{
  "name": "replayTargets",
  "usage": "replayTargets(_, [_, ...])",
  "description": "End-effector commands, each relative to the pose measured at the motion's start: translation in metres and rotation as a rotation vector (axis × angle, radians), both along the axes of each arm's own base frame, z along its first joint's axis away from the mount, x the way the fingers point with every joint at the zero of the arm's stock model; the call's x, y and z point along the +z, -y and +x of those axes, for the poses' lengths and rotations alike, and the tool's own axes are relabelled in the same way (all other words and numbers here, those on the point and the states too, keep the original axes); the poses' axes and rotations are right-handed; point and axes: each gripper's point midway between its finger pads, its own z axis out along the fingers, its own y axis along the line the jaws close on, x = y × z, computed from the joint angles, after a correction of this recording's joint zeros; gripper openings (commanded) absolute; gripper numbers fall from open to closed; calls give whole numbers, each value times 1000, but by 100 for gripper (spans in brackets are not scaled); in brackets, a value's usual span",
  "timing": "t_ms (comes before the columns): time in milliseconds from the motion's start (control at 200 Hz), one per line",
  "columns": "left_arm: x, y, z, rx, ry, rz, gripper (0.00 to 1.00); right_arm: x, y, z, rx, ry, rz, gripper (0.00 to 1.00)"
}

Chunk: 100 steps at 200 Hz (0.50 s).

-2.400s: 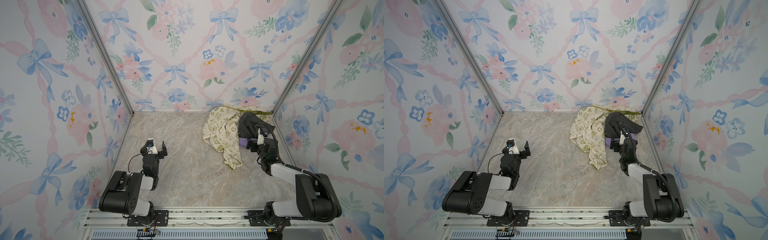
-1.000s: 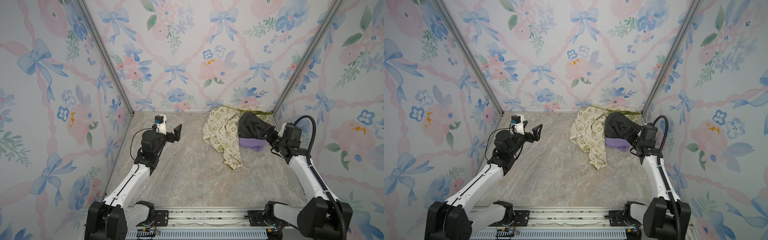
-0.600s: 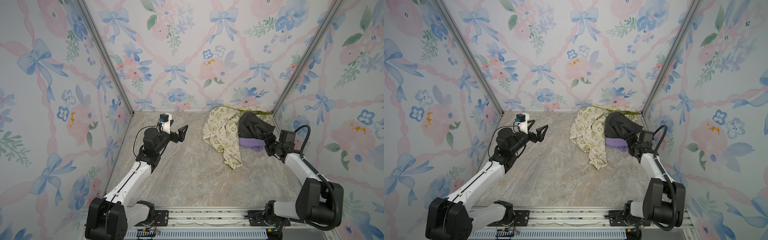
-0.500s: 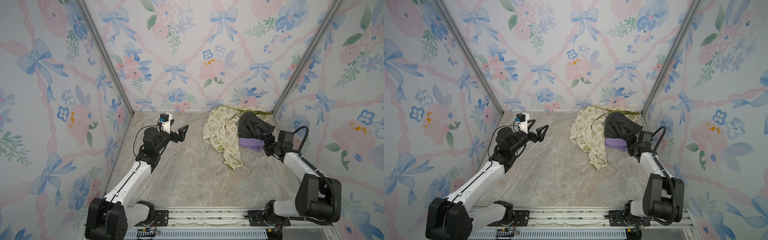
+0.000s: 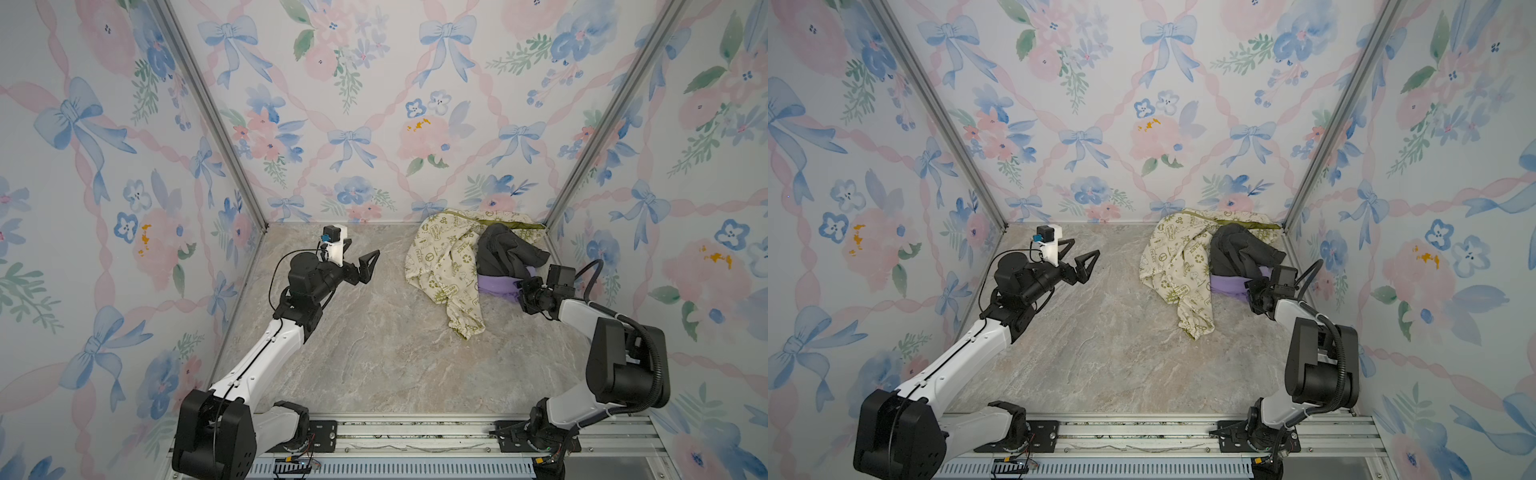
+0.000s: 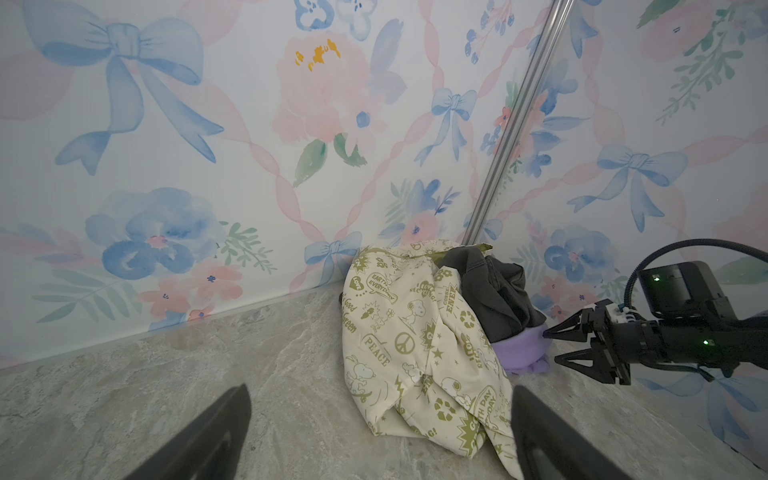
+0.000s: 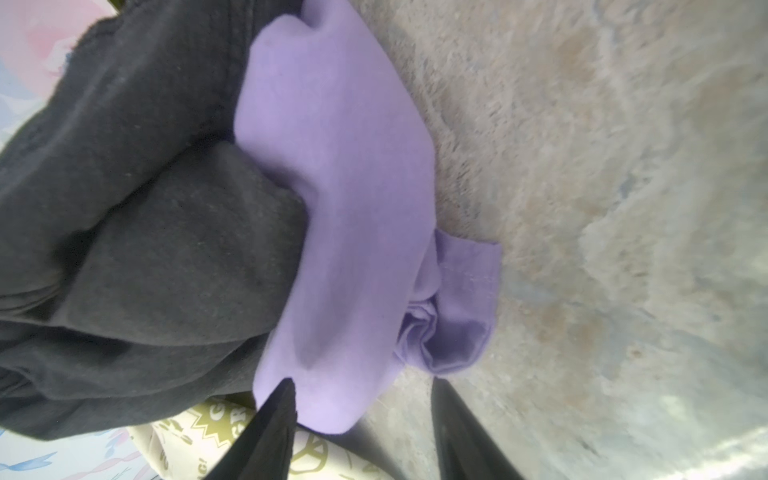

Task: Pick out a specific cloth from the pile
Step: 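Lower the right gripper to the lavender cloth while the left arm rises, then grasp the lavender cloth with the right gripper and lift it from the pile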

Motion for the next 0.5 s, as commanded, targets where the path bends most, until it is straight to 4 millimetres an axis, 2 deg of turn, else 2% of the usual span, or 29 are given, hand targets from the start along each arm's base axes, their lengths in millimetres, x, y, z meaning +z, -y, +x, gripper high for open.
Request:
replayTargets(0, [13, 7, 2, -30, 20, -17, 98, -4, 3, 10, -29, 17, 20, 46])
replayTargets(110, [13, 8, 3, -33, 20, -15, 98, 3, 4, 19, -30, 41, 16, 36])
replayTargets(135, [13, 8, 4, -32, 19, -16, 98, -7, 3, 20, -29, 17, 21, 33])
replayTargets(345, [14, 7, 4, -30, 21, -14, 98, -8, 4, 29, -33, 20, 29, 4])
replayTargets(495, [15, 7, 4, -31, 25, -14, 98, 5, 3, 32, -36, 48, 30, 0])
